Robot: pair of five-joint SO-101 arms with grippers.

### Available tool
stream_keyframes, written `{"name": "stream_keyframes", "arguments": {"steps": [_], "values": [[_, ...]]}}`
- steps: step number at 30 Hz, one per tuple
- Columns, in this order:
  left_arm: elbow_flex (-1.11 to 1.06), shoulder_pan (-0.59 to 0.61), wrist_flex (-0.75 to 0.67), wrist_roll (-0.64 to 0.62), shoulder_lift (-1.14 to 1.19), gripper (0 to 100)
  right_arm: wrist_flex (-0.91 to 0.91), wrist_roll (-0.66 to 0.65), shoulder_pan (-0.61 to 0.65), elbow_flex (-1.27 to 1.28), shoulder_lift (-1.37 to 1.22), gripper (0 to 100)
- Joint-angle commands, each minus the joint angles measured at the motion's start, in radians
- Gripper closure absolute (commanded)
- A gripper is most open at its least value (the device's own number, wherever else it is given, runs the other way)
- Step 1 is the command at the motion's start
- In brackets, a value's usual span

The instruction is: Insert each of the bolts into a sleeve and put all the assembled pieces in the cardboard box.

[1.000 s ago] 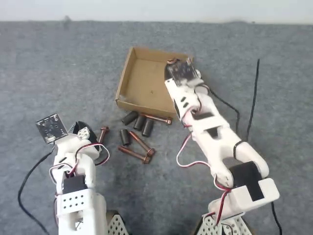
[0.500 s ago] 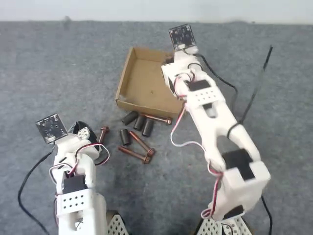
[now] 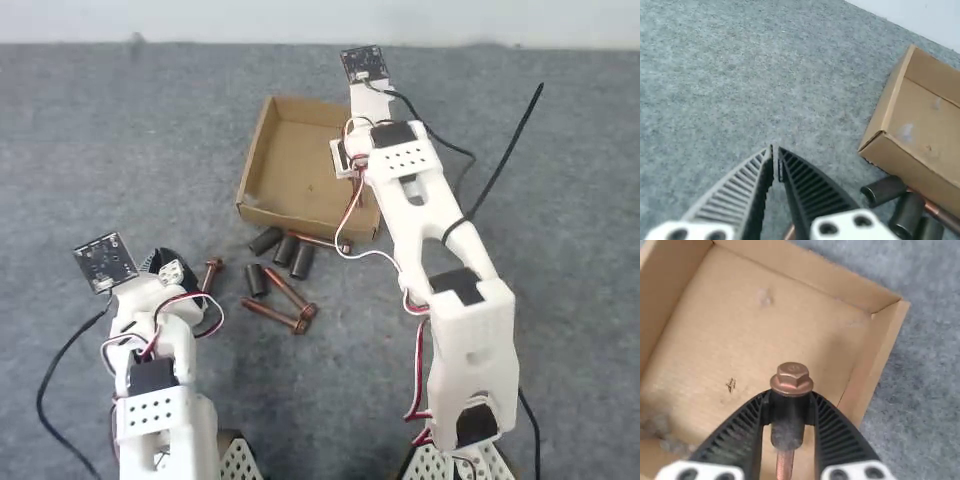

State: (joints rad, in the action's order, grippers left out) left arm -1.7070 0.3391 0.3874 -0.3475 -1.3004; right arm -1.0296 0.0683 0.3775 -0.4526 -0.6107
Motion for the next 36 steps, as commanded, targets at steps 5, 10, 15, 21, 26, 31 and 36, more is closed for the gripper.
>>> {"name": "stream_keyframes", "arguments": {"steps": [5,10,15,21,26,31,36], "values": [[0.015,0.000,-0.008,0.008,-0.026,98,-0.090,0.005,-0.005,-0.195,-0.054,97.4],[0.015,0.000,-0.008,0.008,-0.026,98,-0.130,0.009,-0.005,-0.218,-0.076,86.9],[0.015,0.000,-0.008,0.008,-0.026,98,-0.147,0.009,-0.002,-0.236,-0.047,96.8],[0.015,0.000,-0.008,0.008,-0.026,98,-0.265,0.006,0.005,-0.238,0.067,99.3],[0.015,0.000,-0.008,0.008,-0.026,98,-0.499,0.003,0.054,-0.238,0.159,99.2],[0.015,0.000,-0.008,0.008,-0.026,98,-0.621,0.003,0.101,-0.238,0.211,99.2],[0.015,0.000,-0.006,0.008,-0.026,98,-0.757,0.003,0.142,-0.233,0.234,99.2]]}}
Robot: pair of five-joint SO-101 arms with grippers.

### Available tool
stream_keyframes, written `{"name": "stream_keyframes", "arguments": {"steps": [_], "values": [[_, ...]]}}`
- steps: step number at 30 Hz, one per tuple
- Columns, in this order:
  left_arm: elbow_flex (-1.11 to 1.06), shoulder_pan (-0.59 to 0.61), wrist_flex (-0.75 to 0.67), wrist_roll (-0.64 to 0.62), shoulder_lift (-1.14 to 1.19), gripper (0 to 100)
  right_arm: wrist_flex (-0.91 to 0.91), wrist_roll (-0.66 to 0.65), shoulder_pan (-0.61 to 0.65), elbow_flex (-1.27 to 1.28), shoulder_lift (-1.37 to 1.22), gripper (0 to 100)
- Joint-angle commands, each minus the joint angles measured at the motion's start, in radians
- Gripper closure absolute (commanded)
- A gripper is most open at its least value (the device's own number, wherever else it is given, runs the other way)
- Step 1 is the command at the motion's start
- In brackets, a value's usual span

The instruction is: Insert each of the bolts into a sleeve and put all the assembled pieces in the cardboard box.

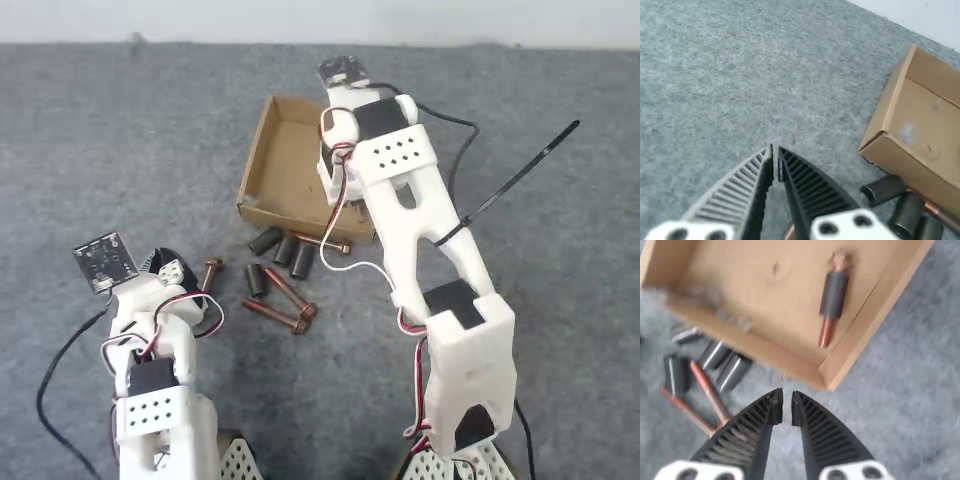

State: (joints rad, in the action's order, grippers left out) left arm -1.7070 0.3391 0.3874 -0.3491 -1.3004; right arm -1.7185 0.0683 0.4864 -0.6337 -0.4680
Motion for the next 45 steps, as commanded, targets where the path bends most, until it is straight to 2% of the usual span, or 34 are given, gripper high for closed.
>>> {"name": "stream_keyframes", "arguments": {"steps": [1,11,18,25,31,38,45], "values": [[0.015,0.000,-0.006,0.009,-0.026,98,-0.077,0.003,0.035,-0.049,0.094,99.2],[0.015,0.000,-0.006,0.009,-0.026,98,-0.073,0.002,0.050,0.190,0.234,99.2],[0.015,0.000,-0.006,0.009,-0.026,98,0.001,0.014,0.077,0.345,0.260,99.2],[0.015,0.000,-0.006,0.009,-0.026,98,0.182,0.164,0.183,0.485,0.260,99.2],[0.015,0.000,-0.006,0.009,-0.026,98,0.427,0.313,0.185,0.611,0.259,99.2],[0.015,-0.002,-0.006,0.011,-0.026,98,0.573,0.330,0.197,0.634,0.260,99.1],[0.015,-0.012,-0.009,0.011,-0.026,98,0.579,0.331,0.194,0.640,0.257,99.1]]}}
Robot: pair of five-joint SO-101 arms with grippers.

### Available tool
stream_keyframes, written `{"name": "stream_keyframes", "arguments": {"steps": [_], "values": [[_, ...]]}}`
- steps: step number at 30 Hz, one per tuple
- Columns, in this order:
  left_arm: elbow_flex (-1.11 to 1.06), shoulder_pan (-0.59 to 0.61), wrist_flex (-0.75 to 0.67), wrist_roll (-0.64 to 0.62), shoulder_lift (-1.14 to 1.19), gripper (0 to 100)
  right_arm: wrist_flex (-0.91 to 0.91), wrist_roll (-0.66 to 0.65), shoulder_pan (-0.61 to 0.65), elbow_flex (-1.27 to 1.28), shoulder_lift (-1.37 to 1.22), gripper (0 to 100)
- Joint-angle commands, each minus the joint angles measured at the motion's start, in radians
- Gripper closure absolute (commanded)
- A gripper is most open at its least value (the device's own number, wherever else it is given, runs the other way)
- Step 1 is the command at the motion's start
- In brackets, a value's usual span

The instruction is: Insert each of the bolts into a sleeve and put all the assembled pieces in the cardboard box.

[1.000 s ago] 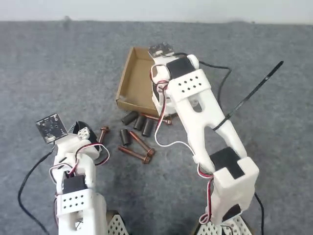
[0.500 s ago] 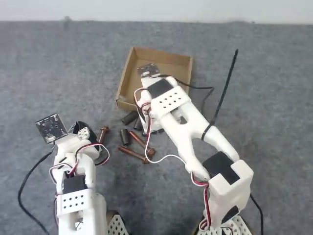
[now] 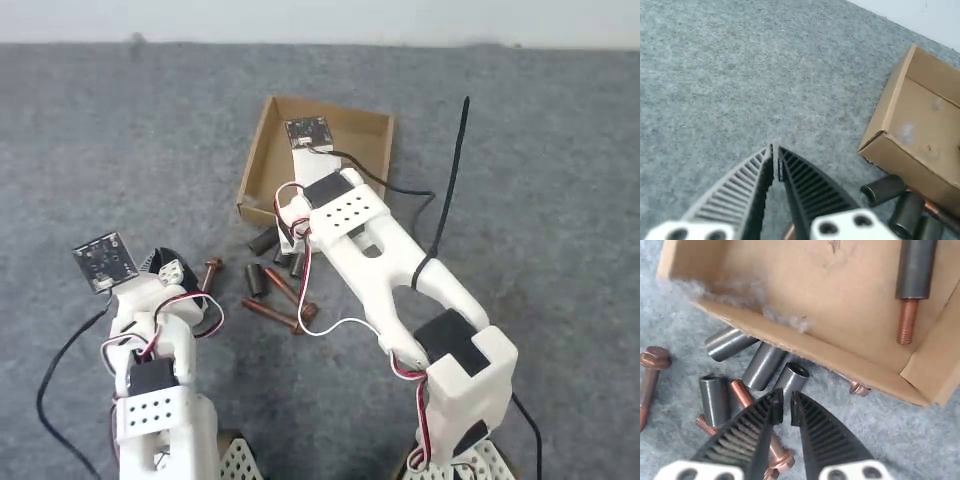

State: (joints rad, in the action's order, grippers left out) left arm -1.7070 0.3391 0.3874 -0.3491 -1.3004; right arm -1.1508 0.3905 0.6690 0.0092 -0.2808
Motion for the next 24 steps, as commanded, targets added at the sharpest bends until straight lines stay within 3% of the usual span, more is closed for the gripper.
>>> {"name": "stream_keyframes", "arguments": {"steps": [1,4,10,24], "values": [[0.015,-0.026,-0.009,0.012,-0.023,98,0.010,0.009,0.010,-0.003,0.070,99.1],[0.015,-0.061,-0.008,0.054,-0.021,98,0.015,0.011,0.010,0.011,0.070,97.5],[0.015,-0.087,-0.006,0.109,-0.021,98,0.015,0.095,0.012,0.035,0.070,82.0],[0.015,-0.087,-0.006,0.110,-0.023,98,0.104,0.097,0.022,0.006,-0.064,85.3]]}}
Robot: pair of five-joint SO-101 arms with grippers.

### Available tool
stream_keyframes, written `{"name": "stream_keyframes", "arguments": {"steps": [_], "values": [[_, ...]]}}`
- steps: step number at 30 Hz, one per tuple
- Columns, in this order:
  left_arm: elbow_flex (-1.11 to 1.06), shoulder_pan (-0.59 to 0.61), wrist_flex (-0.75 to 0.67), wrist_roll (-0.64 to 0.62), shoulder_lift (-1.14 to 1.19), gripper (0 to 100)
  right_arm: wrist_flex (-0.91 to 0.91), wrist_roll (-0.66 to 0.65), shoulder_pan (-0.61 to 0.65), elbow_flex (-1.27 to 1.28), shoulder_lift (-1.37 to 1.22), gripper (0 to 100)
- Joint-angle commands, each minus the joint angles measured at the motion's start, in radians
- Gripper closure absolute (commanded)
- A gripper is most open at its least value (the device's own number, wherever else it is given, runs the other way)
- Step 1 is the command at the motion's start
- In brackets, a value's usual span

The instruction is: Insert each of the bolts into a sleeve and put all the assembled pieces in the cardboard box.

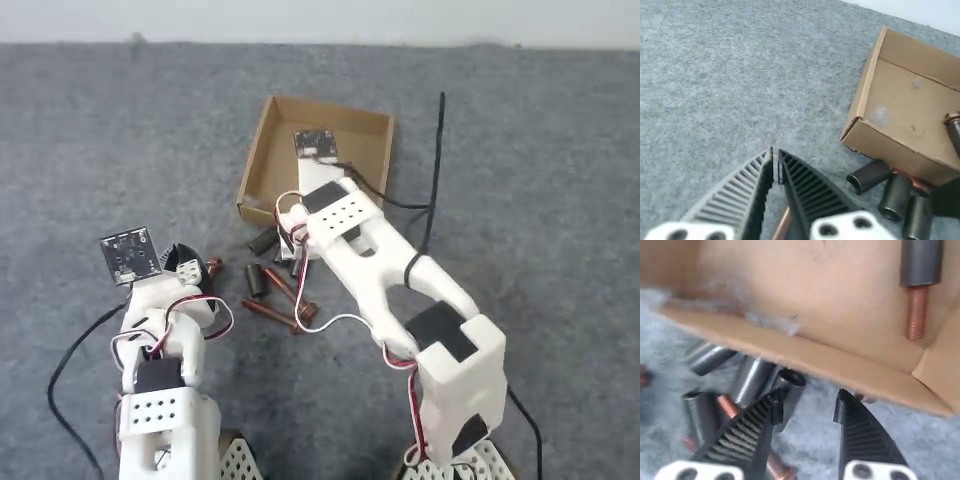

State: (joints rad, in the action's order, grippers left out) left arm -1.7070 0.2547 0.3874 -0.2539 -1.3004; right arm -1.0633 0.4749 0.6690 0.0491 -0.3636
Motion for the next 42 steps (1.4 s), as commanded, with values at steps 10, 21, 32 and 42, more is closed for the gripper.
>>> {"name": "stream_keyframes", "arguments": {"steps": [10,21,32,42], "values": [[0.015,-0.005,-0.006,0.015,-0.023,98,0.025,0.012,0.027,-0.040,0.013,85.1],[0.015,-0.005,-0.006,0.015,-0.025,98,0.005,0.009,0.028,-0.140,-0.113,85.3],[0.015,-0.005,-0.006,0.015,-0.025,98,-0.116,0.008,0.067,-0.226,-0.171,85.1],[0.015,-0.005,-0.006,0.015,-0.025,98,-0.139,0.009,0.088,-0.226,-0.170,85.3]]}}
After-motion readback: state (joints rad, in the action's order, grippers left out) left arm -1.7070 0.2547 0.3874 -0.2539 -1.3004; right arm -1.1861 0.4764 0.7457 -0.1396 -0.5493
